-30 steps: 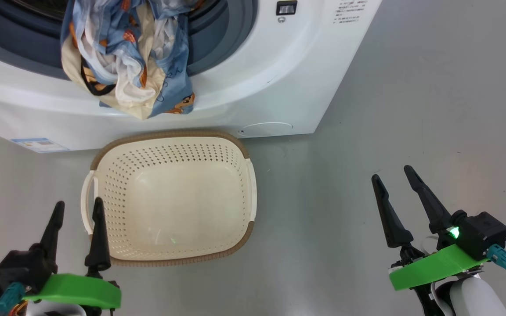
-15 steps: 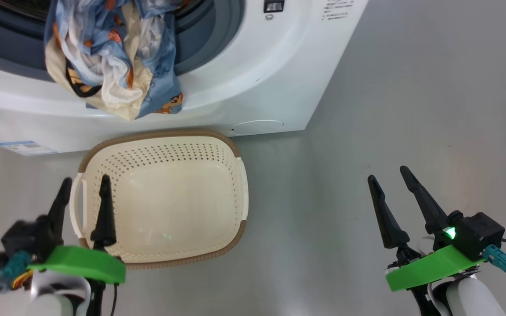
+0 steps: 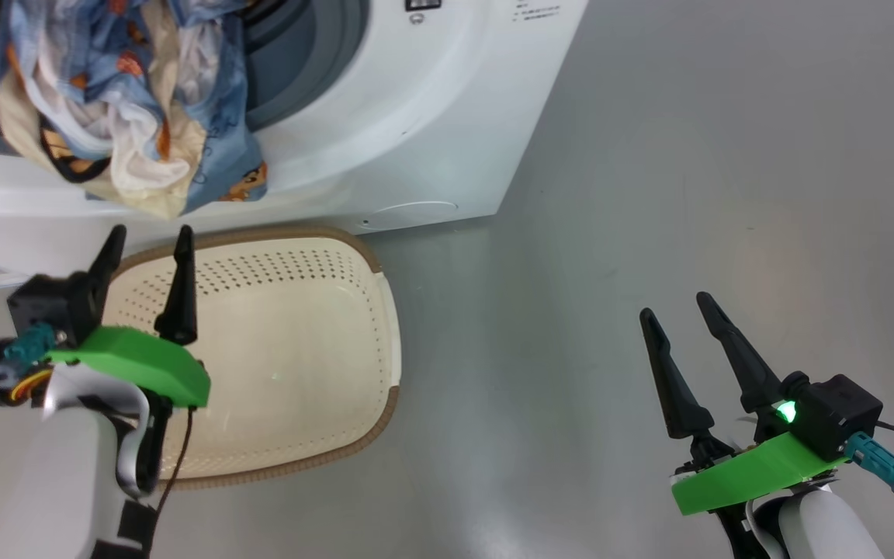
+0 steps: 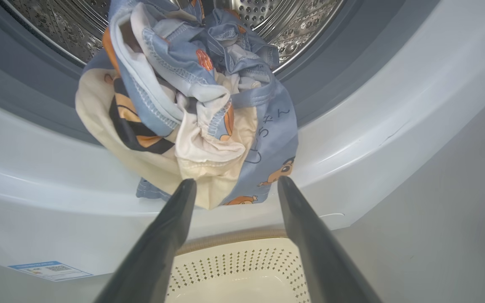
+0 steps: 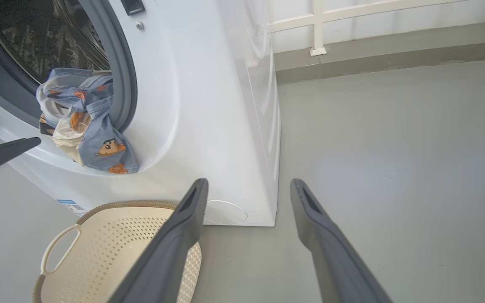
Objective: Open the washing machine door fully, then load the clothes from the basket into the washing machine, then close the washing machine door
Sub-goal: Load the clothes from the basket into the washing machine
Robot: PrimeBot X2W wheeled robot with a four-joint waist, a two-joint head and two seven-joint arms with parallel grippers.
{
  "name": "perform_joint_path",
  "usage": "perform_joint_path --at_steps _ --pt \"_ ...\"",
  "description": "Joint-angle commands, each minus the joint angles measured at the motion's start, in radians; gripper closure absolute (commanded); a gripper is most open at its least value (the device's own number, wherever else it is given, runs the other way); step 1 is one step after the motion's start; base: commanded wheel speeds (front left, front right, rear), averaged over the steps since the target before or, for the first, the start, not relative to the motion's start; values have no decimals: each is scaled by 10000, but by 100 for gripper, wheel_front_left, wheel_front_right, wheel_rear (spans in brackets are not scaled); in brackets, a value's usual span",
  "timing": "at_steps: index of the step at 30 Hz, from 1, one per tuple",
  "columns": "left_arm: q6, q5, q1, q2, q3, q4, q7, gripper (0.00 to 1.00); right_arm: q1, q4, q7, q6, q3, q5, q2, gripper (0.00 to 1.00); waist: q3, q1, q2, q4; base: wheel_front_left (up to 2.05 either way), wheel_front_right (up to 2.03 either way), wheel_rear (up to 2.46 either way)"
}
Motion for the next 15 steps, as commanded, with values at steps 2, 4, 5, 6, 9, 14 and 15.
perform_joint_path --at_steps 2,4,5,6,9,14,15 --pt "-52 52 -553 447 278 399 -177 0 -34 -257 -48 17 269 -20 42 0 188 0 0 -263 0 0 0" --pt "-67 64 -857 519 269 872 -285 0 -58 -271 -48 17 275 -25 51 0 257 0 0 -360 0 0 0" --pt "-69 67 -1000 546 264 1108 -331 0 -66 -281 -48 17 285 -29 54 0 289 0 0 -408 0 0 0" --pt "-60 75 -1141 577 263 1332 -386 0 -72 -290 -48 17 293 -34 59 0 318 0 0 -451 0 0 0" --pt "59 126 -1555 683 283 2054 -480 0 -78 -311 -48 17 295 -47 65 0 391 0 0 -544 0 0 0" --pt "231 183 -2060 863 320 3068 -536 0 -103 -325 -48 17 354 -49 64 0 467 0 0 -697 0 0 0" --pt "255 202 -2182 902 311 3288 -574 0 -108 -329 -48 17 363 -49 59 0 486 0 0 -725 0 0 0"
